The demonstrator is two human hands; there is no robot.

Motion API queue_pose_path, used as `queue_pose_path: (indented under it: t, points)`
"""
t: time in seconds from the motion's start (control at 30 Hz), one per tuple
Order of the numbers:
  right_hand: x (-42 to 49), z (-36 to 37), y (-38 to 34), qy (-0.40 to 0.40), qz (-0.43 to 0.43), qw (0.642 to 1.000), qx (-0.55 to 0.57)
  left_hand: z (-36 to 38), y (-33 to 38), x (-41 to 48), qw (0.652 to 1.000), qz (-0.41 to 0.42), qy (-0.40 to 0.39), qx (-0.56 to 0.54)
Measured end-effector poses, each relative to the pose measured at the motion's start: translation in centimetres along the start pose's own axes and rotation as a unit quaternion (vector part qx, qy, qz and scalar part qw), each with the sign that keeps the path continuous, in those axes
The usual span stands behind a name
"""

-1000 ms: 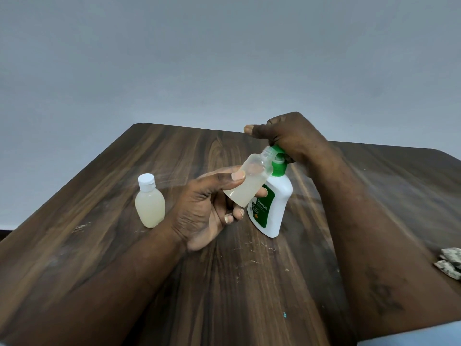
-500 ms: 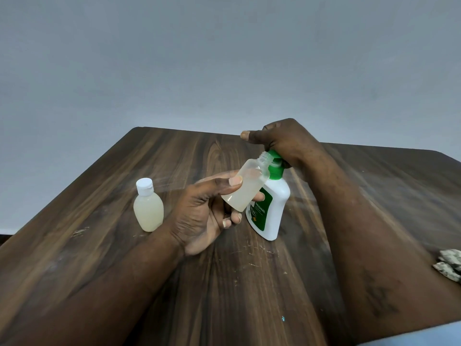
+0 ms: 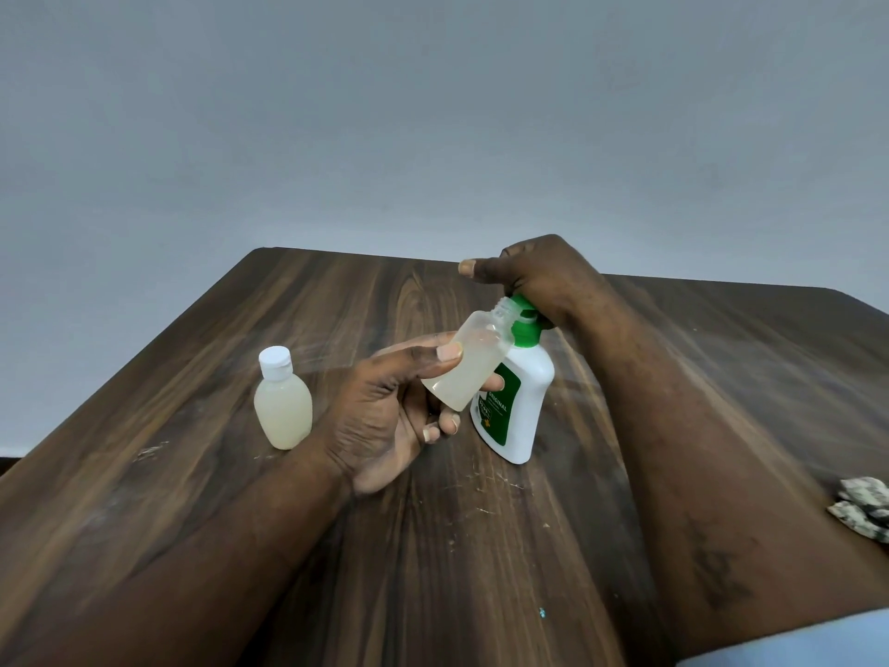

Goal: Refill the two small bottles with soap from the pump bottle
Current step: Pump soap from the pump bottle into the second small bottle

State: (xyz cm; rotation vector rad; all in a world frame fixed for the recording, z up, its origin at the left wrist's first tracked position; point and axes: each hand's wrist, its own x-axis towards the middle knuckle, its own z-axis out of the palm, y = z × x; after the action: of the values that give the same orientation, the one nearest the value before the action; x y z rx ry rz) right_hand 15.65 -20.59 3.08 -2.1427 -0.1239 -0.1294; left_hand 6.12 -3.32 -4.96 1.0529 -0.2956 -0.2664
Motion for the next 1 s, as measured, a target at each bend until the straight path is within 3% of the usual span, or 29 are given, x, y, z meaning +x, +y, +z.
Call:
queue_pose_path:
  t: [1.0]
  points:
    - [-0.36,-0.25,-0.65,0.013,-0.015,1.0,-0.005,-0.26,-0.01,0.22,1.0,0.003,0.0,-0.005]
